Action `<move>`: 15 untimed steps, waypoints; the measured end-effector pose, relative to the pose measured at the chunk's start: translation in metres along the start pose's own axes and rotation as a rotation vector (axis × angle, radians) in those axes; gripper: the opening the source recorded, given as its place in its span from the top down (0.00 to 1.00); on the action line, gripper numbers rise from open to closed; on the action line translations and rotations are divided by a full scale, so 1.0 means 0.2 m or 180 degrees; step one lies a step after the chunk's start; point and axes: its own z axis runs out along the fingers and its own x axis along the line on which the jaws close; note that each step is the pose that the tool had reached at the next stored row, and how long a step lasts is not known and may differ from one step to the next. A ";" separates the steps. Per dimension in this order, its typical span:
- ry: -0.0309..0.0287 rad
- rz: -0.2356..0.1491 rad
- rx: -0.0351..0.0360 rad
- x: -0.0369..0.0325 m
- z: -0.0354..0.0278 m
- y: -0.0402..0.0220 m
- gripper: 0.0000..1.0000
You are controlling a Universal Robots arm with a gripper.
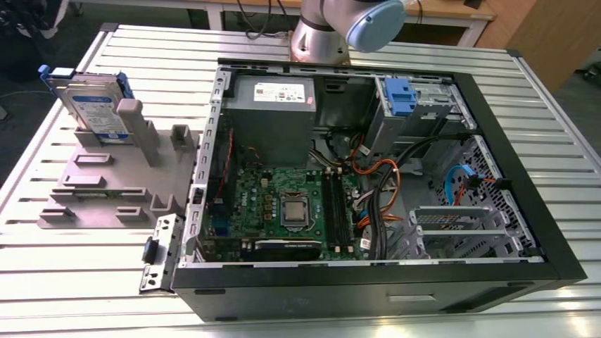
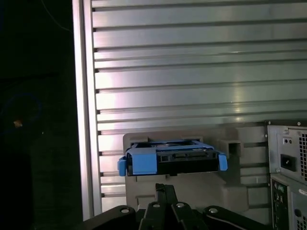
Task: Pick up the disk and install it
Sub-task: 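Reach for the disk, then pick up the disk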
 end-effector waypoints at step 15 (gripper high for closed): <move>0.0003 -0.0166 -0.0003 0.013 0.007 -0.001 0.89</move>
